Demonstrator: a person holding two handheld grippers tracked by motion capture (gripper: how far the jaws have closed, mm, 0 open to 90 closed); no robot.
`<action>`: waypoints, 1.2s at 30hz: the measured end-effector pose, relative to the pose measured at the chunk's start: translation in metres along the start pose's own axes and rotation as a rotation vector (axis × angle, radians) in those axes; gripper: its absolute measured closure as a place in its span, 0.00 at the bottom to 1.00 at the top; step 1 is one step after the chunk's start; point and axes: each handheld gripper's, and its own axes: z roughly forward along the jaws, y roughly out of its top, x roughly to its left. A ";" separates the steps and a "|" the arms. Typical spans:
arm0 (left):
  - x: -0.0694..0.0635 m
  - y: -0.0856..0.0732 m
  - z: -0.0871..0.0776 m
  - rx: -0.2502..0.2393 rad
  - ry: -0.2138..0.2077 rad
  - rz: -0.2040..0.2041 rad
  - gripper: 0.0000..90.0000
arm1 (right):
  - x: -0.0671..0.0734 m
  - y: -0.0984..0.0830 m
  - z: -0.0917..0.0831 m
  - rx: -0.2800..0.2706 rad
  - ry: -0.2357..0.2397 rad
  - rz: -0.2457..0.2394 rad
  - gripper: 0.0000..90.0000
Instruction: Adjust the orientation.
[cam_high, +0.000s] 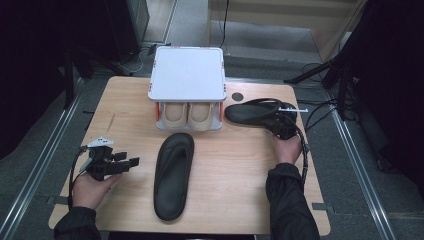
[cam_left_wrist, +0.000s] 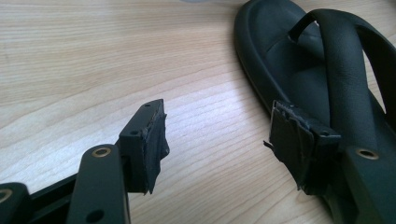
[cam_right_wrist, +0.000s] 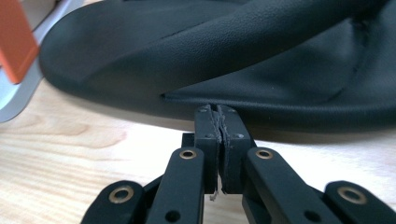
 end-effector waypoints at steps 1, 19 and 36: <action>0.000 0.000 -0.001 -0.002 0.001 -0.004 0.41 | -0.001 0.001 0.000 0.000 -0.008 0.006 0.98; 0.003 -0.003 -0.004 -0.005 0.015 -0.015 0.41 | -0.009 0.018 0.002 -0.034 0.001 0.035 0.99; 0.006 -0.006 -0.007 0.001 0.023 -0.022 0.41 | 0.048 0.028 0.003 -0.041 0.101 -0.047 1.00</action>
